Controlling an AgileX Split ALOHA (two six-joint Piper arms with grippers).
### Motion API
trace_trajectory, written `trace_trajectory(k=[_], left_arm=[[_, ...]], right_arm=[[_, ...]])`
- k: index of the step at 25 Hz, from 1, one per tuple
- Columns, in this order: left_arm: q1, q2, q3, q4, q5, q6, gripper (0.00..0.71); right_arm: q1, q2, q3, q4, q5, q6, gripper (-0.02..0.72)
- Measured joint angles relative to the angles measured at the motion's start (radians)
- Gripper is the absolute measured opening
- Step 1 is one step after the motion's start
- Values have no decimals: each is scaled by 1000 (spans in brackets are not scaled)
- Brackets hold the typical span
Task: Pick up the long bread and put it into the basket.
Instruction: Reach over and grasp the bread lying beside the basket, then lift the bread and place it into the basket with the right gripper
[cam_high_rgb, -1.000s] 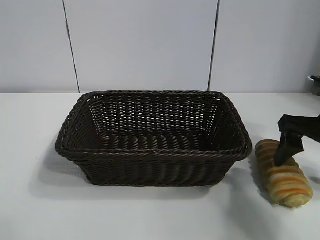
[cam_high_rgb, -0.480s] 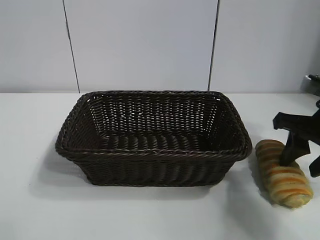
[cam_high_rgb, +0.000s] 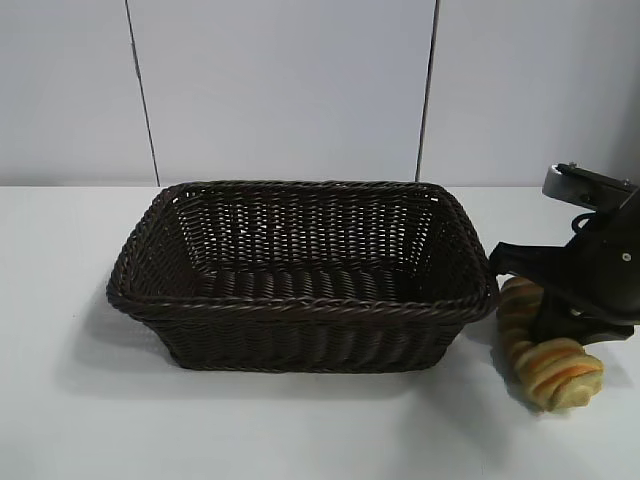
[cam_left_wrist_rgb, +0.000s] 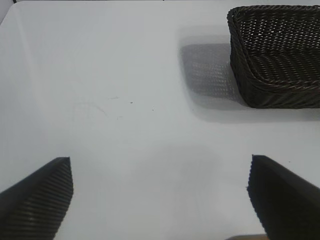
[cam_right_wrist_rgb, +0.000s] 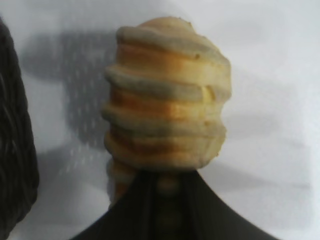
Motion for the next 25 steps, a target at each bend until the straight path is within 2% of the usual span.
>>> trace_trajectory(k=[7,10,14,17,20,25], left_arm=[[0,0,0,0,0,0,687],[0,0,0,0,0,0,687],[0,0,0,0,0,0,687],[0,0,0,0,0,0,687],[0,0,0,0,0,0,687],[0,0,0,0,0,0,687]], right_arm=[[12,-63,-153,-215,211,177,83],[12,-105,-235,-272,304,212,83],[12,-136,-338,-288,421,220,83],[21,-141,-395,-288,481,215,83],[62,-141,-433,-282,509,187,83],[166,-141,-468,-273,508,169,83]])
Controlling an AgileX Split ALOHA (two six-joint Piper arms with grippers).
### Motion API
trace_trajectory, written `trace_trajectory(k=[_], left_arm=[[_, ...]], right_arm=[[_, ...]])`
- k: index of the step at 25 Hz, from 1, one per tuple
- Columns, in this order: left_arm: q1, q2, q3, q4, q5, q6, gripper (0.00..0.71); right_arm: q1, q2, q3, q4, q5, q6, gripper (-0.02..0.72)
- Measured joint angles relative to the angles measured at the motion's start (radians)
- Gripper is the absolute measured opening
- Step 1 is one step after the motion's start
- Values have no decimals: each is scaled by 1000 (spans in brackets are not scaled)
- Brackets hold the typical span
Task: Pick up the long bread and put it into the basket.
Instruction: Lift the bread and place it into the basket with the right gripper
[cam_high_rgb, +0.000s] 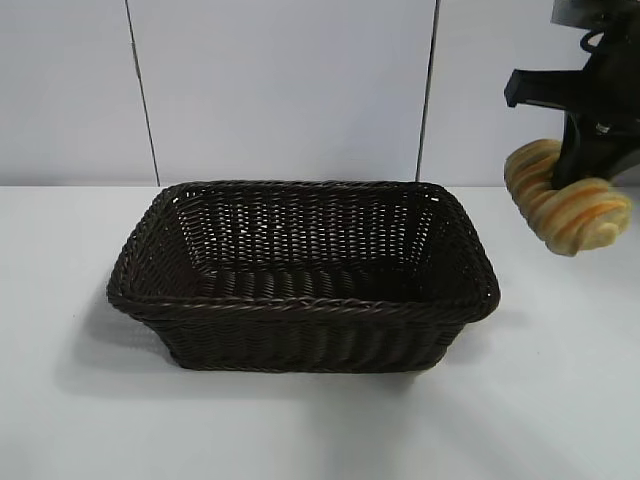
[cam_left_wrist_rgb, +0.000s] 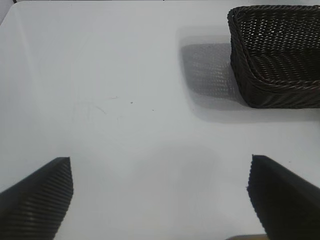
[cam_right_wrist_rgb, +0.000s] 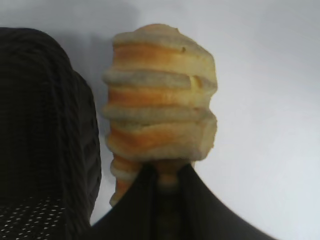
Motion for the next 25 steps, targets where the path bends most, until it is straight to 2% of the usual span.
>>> trace_trajectory(k=[6,9,12,15,18,20,22,25], left_arm=[[0,0,0,0,0,0,687],[0,0,0,0,0,0,687],[0,0,0,0,0,0,687],[0,0,0,0,0,0,687],[0,0,0,0,0,0,687],[0,0,0,0,0,0,687],[0,0,0,0,0,0,687],[0,0,0,0,0,0,687]], right_arm=[[102,0,-2,1,-37,-6,83],[116,0,-3,8,-68,-82,83],[116,0,-3,32,-95,-280,83],[116,0,-3,61,-121,-569,83],[116,1,-3,138,-146,-844,83],[116,1,-3,216,-160,-987,83],[116,5,-3,286,-167,-1104,83],[116,34,-3,355,-176,-1196,83]])
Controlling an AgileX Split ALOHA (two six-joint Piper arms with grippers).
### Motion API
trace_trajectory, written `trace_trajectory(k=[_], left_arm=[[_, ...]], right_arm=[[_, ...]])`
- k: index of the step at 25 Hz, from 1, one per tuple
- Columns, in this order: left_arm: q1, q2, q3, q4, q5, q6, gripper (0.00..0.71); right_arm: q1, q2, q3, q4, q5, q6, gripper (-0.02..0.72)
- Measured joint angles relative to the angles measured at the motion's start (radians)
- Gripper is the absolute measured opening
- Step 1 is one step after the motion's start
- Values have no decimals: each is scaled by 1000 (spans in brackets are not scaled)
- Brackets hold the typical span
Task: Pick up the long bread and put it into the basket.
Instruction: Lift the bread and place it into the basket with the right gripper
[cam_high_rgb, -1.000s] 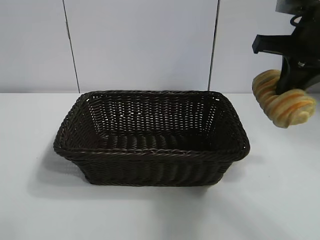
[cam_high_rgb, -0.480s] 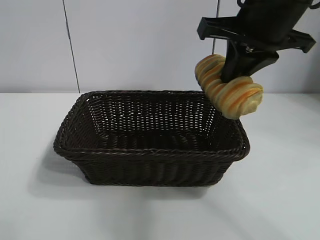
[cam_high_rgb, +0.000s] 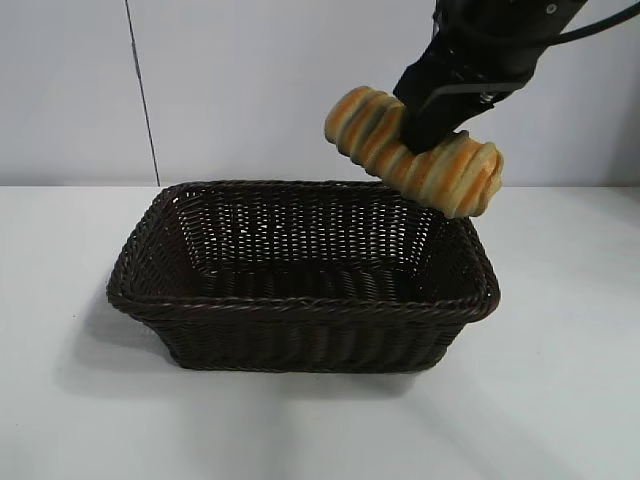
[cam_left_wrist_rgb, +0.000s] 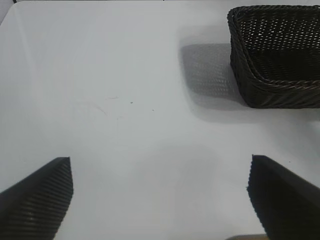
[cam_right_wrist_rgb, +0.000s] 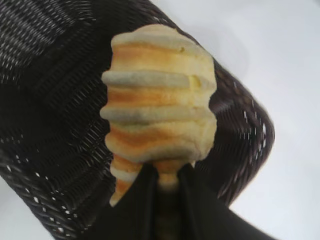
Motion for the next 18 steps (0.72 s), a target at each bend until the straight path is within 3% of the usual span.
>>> trace_trajectory(k=[18], left_arm=[[0,0,0,0,0,0,687]], right_arm=[[0,237,-1,28,-40,-26,83]])
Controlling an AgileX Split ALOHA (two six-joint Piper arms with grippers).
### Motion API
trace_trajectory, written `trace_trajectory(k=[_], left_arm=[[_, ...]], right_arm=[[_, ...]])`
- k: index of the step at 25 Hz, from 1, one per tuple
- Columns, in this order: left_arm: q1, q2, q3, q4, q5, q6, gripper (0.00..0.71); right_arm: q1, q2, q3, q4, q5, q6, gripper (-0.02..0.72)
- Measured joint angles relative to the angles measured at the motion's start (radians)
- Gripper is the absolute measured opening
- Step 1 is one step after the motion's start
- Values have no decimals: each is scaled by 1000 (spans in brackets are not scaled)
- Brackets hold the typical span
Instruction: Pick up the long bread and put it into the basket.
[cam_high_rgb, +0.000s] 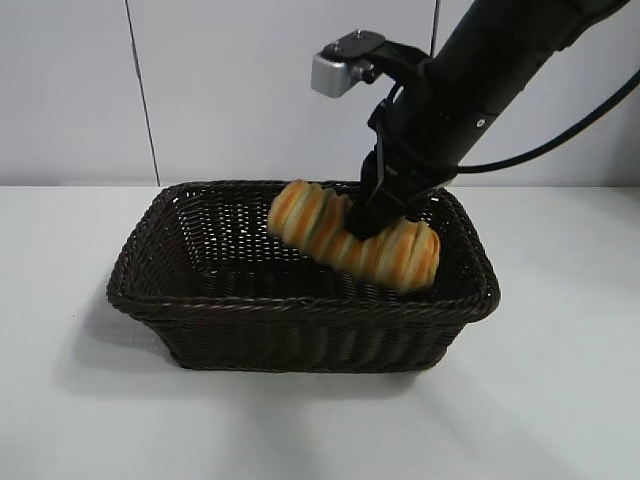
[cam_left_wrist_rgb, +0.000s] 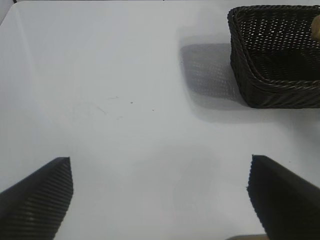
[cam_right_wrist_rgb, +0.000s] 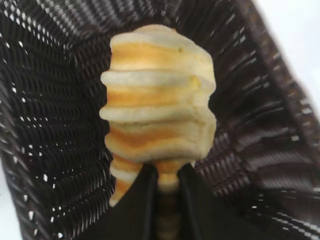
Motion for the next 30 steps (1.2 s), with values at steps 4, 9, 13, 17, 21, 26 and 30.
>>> trace_trajectory(k=[4,9,13,17,21,26,30], left_arm=[[0,0,0,0,0,0,687],[0,0,0,0,0,0,687],[0,0,0,0,0,0,687],[0,0,0,0,0,0,687],[0,0,0,0,0,0,687],[0,0,0,0,0,0,687],[0,0,0,0,0,0,687]], right_arm=[[0,0,-1,1,-2,0,176],[0,-6,-1,4,11,21,561],[0,-30,-33,-4,48,84,675],[0,-40,-106,-29,94,211,687],[0,-40,-202,-87,156,403,692],[0,-40,-343,-196,274,683,694],[0,-40,-453,-267,385,869,694]])
